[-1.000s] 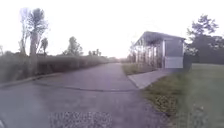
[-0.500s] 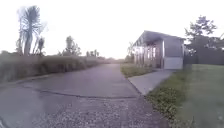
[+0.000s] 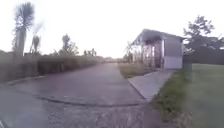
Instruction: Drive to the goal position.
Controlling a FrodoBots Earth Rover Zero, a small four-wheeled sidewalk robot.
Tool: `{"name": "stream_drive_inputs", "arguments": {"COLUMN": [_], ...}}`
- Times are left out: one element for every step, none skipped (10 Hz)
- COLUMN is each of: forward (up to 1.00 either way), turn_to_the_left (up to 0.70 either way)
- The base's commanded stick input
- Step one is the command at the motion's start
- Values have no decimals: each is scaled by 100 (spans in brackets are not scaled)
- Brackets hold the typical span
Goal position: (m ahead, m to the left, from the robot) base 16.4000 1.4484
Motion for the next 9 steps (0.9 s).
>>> {"name": "stream_drive_inputs", "arguments": {"forward": [70, 70, 70, 70, 70, 70, 70, 70, 70], "turn_to_the_left": [0, 0, 0, 0, 0, 0, 0, 0, 0]}}
